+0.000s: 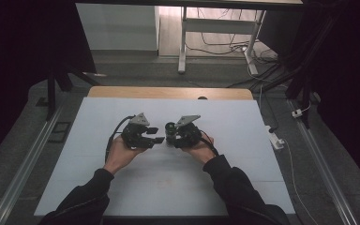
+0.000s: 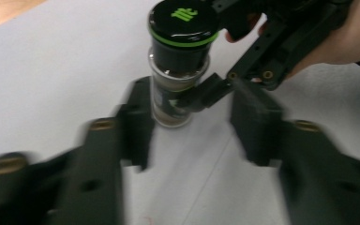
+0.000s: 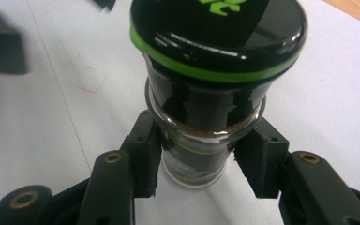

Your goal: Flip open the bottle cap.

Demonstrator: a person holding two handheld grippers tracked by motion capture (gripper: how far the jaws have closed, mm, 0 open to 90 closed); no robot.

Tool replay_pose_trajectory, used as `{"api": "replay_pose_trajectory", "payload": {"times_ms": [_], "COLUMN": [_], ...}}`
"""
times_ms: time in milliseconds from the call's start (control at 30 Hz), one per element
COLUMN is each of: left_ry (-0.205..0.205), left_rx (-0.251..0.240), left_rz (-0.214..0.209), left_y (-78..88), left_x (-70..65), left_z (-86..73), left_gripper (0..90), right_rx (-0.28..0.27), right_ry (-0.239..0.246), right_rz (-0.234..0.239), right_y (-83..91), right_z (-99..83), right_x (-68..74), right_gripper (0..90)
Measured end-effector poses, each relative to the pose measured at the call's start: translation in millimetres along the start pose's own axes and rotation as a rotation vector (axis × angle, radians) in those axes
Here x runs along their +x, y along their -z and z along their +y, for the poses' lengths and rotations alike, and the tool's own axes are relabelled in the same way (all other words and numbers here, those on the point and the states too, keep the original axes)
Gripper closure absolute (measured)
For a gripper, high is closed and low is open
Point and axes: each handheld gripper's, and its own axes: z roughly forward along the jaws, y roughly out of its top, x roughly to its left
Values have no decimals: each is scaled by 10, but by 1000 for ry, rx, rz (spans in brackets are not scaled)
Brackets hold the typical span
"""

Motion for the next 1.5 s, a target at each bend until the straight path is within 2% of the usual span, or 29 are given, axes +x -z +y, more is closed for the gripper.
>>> {"api": "replay_pose_trajectory", "payload": {"times_ms": [67, 200, 400, 567, 867, 1500], "left_ry": [-6, -18, -7, -15, 2, 21], "left_rx": [10, 25, 35, 40, 6, -19], "left_rz": [-17, -20, -1, -6, -10, 8], "left_y": [-25, -109, -210, -263, -189, -119], "left_x": [-16, -60, -65, -85, -112, -67], "left_z": [26, 75, 116, 122, 162, 250], "left_gripper": [711, 883, 889, 890, 889, 891], "right_rx": [0, 1, 0, 0, 2, 3], "right_ry": [0, 4, 1, 1, 2, 4], "right_rz": [0, -1, -2, -1, -2, -3], "right_y": [0, 1, 1, 1, 1, -1], "right_z": [0, -1, -2, -4, 1, -2], "right_x": [1, -1, 2, -4, 5, 3], "right_gripper": [531, 531, 532, 531, 532, 532]}}
